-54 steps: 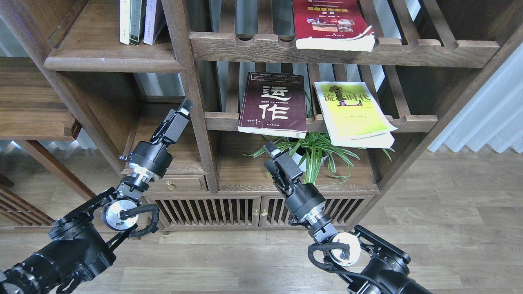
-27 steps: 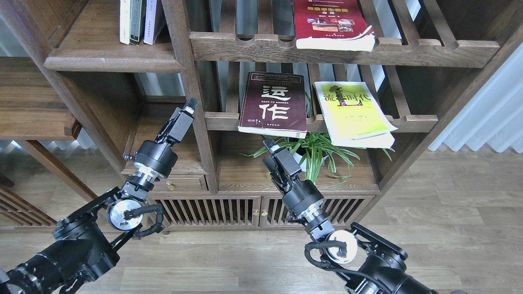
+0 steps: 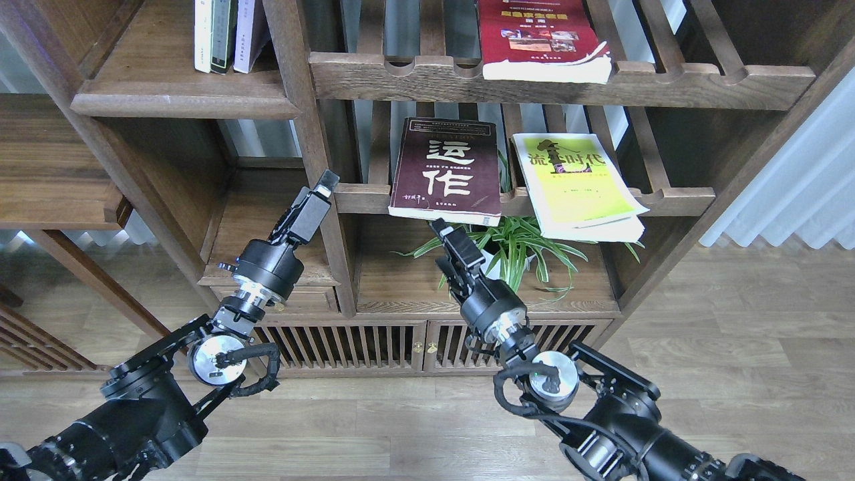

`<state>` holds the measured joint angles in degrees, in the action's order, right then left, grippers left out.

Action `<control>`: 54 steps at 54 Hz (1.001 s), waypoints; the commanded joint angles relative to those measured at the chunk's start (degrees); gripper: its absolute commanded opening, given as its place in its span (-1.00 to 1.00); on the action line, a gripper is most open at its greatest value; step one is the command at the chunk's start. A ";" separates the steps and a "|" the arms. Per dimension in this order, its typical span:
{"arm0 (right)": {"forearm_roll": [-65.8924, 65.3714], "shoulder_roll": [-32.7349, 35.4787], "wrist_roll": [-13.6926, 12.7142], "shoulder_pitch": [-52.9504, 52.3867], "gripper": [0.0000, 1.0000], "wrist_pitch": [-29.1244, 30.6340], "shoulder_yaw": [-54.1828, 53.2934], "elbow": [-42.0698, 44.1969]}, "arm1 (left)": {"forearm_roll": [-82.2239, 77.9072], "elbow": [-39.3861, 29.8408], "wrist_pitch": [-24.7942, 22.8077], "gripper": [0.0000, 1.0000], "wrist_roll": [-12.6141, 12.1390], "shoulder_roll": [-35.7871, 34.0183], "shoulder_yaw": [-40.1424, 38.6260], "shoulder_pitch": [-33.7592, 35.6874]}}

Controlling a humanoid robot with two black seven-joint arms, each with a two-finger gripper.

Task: Organize books on shelf
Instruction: 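Reach the right gripper toward the dark red book's lower edge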

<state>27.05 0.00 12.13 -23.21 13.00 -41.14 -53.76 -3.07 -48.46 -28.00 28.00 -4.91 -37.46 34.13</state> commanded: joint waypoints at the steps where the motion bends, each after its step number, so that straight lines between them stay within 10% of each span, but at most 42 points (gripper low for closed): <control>1: 1.25 0.00 0.00 -2.36 0.97 -1.49 -0.09 1.99 | -0.01 0.12 0.00 1.00 0.00 0.08 -0.07 -0.03; 54: 10.83 0.00 0.00 -9.31 0.94 -12.12 -1.14 7.17 | -0.01 0.73 0.00 1.00 0.00 0.08 -0.42 -0.03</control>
<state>37.61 0.00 12.13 -32.34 2.22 -42.22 -46.58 -3.07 -47.85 -28.00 28.00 -4.84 -37.86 34.10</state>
